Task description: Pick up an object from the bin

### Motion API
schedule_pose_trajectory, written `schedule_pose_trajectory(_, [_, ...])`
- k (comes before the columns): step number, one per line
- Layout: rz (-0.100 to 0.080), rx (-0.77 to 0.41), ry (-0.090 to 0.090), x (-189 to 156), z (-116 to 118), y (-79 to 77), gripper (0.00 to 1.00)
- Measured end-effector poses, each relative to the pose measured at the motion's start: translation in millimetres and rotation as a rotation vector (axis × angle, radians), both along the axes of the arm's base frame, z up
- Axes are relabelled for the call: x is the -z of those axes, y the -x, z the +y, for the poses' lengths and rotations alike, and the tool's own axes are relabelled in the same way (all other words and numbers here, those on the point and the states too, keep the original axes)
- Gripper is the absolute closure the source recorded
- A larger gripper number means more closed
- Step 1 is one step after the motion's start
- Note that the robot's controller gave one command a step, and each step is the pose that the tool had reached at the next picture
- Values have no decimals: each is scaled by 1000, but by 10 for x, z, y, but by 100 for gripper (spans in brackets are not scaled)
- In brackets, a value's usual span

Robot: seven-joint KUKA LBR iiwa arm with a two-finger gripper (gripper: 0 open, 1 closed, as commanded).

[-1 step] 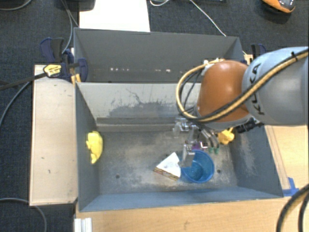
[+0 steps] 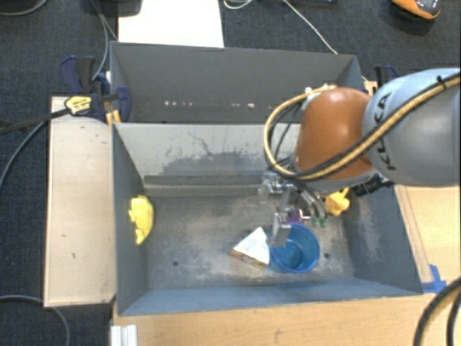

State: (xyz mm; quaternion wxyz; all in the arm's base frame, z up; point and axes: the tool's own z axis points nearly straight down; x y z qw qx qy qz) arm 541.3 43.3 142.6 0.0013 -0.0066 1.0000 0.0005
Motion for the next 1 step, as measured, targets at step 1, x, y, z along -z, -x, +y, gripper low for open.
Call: schedule_pose_trajectory(1, [-6,-39,0,221,11,7,0])
